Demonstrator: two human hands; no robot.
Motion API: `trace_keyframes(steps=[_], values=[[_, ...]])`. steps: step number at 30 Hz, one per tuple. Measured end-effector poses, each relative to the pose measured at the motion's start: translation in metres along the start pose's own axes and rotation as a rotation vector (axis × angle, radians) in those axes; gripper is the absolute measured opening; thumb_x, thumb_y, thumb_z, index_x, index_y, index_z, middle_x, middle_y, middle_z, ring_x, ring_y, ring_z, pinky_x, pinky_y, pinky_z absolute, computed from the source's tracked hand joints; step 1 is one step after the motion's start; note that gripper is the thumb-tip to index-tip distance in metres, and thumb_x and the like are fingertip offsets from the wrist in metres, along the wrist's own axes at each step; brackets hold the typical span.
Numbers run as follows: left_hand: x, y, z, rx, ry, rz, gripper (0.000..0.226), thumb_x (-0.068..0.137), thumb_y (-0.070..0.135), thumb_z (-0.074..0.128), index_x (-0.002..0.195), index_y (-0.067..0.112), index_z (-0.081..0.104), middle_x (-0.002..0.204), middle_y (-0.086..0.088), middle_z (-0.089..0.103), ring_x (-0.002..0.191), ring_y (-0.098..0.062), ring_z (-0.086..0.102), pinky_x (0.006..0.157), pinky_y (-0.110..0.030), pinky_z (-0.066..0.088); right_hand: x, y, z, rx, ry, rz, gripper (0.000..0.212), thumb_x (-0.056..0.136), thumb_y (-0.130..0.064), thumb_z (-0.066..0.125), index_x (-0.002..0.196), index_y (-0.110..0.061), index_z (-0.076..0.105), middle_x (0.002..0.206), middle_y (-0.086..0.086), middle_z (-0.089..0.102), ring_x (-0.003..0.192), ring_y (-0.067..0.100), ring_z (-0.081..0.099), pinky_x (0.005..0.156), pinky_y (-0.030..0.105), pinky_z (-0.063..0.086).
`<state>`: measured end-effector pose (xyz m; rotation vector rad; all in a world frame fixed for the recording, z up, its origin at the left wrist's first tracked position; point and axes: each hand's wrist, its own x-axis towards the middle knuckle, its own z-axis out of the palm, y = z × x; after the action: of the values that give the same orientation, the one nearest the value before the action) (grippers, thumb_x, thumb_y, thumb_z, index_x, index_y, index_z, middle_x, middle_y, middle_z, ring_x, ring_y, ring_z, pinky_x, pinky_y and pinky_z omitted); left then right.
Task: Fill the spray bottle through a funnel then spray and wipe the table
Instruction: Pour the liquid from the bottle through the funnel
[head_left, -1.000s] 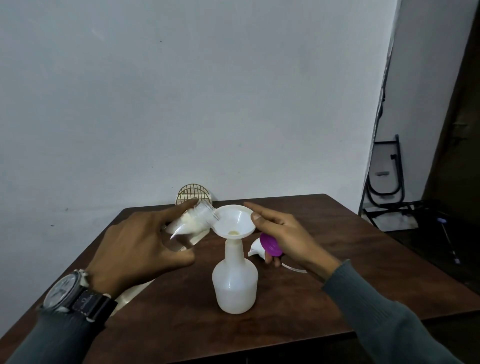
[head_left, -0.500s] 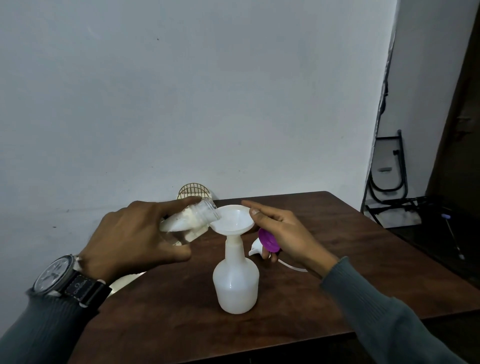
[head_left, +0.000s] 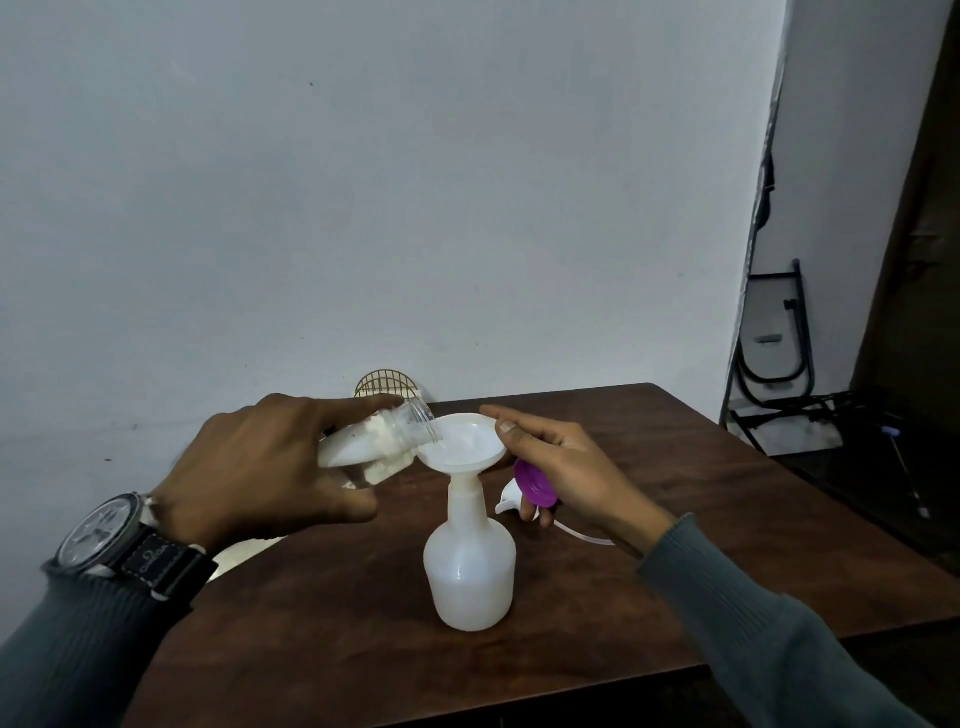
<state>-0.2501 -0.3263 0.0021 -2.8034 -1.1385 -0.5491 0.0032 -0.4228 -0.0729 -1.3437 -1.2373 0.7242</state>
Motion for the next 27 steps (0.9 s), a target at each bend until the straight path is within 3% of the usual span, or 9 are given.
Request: trace_keyframes(steps=[3,5,7,11,13,17,22,27], values=[[-0.0007,0.0028,-0.0025,0.016,-0.014,0.016,0.053,0.057,0.058,0.066,0.098,0.082,0.044,0.083,0.039,0.061,0.066,-0.004,0.061,0.054,-0.023,0.042,-0.0003,-0.0001,0.0004,0.015,0.011,0.008,0.038,0.104,-0.035,0.055,0.141,-0.032,0.06,0.093,-0.004,0.078,0.052,0.025,0.064,0.04,0.026,0.046],[-0.0002,0.0035,-0.0034,0.003,-0.011,0.013,0.051,0.06,0.053,0.071,0.094,0.08,0.044,0.078,0.03,0.066,0.067,-0.005,0.062,0.054,-0.023,0.043,-0.0001,-0.0002,0.0005,0.014,0.011,0.003,0.037,0.104,-0.035,0.055,0.141,-0.033,0.061,0.092,-0.001,0.079,0.053,0.026,0.063,0.04,0.026,0.046],[0.0003,0.0027,-0.0032,-0.003,-0.007,0.009,0.054,0.06,0.053,0.071,0.104,0.074,0.047,0.076,0.024,0.069,0.068,-0.006,0.063,0.055,-0.024,0.045,0.0005,0.0004,0.0003,0.011,0.011,-0.002,0.037,0.104,-0.035,0.054,0.14,-0.033,0.061,0.087,-0.003,0.078,0.053,0.026,0.063,0.04,0.026,0.046],[0.0015,0.0017,-0.0016,-0.003,0.0,0.021,0.063,0.052,0.061,0.06,0.111,0.077,0.044,0.079,0.032,0.065,0.067,-0.004,0.062,0.055,-0.024,0.044,0.0004,0.0012,0.0004,0.016,0.01,0.0,0.037,0.104,-0.036,0.054,0.141,-0.033,0.061,0.087,-0.006,0.078,0.055,0.028,0.064,0.04,0.026,0.046],[0.0016,0.0016,-0.0013,0.001,0.003,0.026,0.072,0.049,0.063,0.056,0.118,0.078,0.04,0.076,0.027,0.068,0.069,-0.004,0.063,0.056,-0.024,0.046,0.0004,0.0012,0.0007,0.015,0.013,0.001,0.037,0.104,-0.036,0.055,0.14,-0.033,0.061,0.089,-0.004,0.078,0.057,0.03,0.065,0.04,0.027,0.046],[0.0026,0.0001,-0.0012,-0.003,-0.008,0.03,0.058,0.048,0.064,0.052,0.1,0.087,0.039,0.075,0.024,0.07,0.07,-0.004,0.063,0.056,-0.024,0.045,0.0003,0.001,0.0004,0.014,0.013,0.004,0.038,0.104,-0.035,0.055,0.141,-0.033,0.06,0.093,-0.001,0.078,0.063,0.036,0.066,0.04,0.026,0.047],[0.0032,0.0,-0.0013,0.017,0.0,0.021,0.074,0.047,0.065,0.051,0.121,0.072,0.045,0.077,0.021,0.072,0.071,-0.005,0.064,0.058,-0.025,0.048,0.0004,0.0016,0.0006,0.022,0.012,0.005,0.036,0.104,-0.035,0.055,0.139,-0.034,0.06,0.101,0.003,0.078,0.055,0.025,0.065,0.04,0.027,0.048],[0.0035,-0.0002,-0.0014,0.031,0.003,0.024,0.08,0.048,0.065,0.052,0.127,0.072,0.044,0.079,0.024,0.072,0.074,-0.003,0.064,0.062,-0.026,0.051,0.0011,0.0027,0.0008,0.028,0.005,-0.004,0.034,0.104,-0.036,0.055,0.137,-0.037,0.061,0.098,0.002,0.079,0.055,0.025,0.065,0.04,0.027,0.047]])
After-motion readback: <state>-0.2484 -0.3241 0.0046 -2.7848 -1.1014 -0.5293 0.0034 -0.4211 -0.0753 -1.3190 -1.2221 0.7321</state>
